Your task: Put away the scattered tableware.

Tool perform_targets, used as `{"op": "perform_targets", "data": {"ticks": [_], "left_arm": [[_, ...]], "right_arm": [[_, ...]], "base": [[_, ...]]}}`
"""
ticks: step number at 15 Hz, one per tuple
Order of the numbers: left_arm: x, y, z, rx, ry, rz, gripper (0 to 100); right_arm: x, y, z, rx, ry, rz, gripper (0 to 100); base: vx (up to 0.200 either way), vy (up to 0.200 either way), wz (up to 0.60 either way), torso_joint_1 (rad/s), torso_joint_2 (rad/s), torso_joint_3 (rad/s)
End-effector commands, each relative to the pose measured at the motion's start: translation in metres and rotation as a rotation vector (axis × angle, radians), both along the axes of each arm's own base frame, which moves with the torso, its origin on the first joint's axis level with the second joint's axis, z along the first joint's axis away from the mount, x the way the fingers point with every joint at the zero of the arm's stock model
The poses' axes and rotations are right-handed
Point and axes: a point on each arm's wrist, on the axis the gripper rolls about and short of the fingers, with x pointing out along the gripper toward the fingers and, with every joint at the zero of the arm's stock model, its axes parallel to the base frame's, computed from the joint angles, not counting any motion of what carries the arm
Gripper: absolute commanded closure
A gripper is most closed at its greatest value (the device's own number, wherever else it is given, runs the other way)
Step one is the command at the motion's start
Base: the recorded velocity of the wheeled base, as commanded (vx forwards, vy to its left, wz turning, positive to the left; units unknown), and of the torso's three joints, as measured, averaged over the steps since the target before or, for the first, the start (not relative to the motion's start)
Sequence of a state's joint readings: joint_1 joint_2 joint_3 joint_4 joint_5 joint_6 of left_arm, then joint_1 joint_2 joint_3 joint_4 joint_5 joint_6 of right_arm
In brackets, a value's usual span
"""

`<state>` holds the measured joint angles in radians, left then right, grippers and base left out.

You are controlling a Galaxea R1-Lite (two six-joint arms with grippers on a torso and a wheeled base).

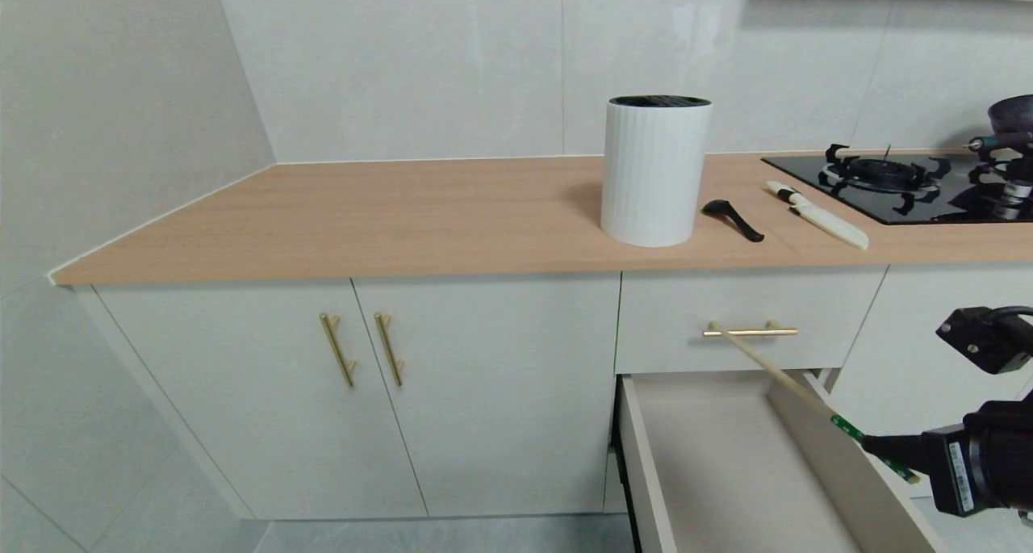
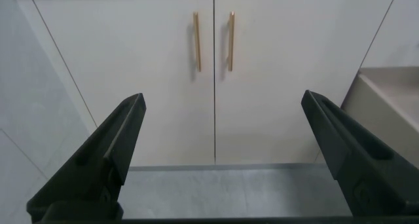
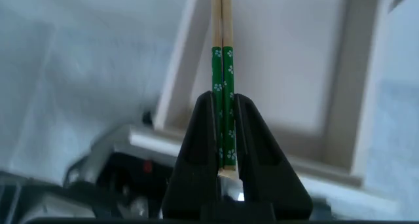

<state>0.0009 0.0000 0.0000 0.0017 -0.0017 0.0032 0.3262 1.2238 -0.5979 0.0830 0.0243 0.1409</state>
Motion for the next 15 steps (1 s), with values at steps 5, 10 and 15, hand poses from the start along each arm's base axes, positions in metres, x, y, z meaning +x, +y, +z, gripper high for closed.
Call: {"op": "perform_targets", "data": {"ticks": [5, 10, 15], "left_arm": [[0.0, 0.0, 0.0, 0.0, 0.0, 0.001, 0], [0.0, 0.0, 0.0, 0.0, 0.0, 0.001, 0], [0.0, 0.0, 0.0, 0.0, 0.0, 0.001, 0]], "right_arm": [[-0.004, 0.01, -0.033, -0.039, 0.106, 0.067, 100], [0.04, 0.028, -0.071, -0.063, 0.169, 0.063, 100], [0.106, 0.046, -0.117, -0.076, 0.158, 0.021, 100]], "base": [[0.0, 0.0, 0.0, -0.113, 0.46, 0.333], [0.0, 0.0, 0.0, -0.048, 0.34, 0.278], [0.0, 0.0, 0.0, -0.01, 0.04, 0.041]]}}
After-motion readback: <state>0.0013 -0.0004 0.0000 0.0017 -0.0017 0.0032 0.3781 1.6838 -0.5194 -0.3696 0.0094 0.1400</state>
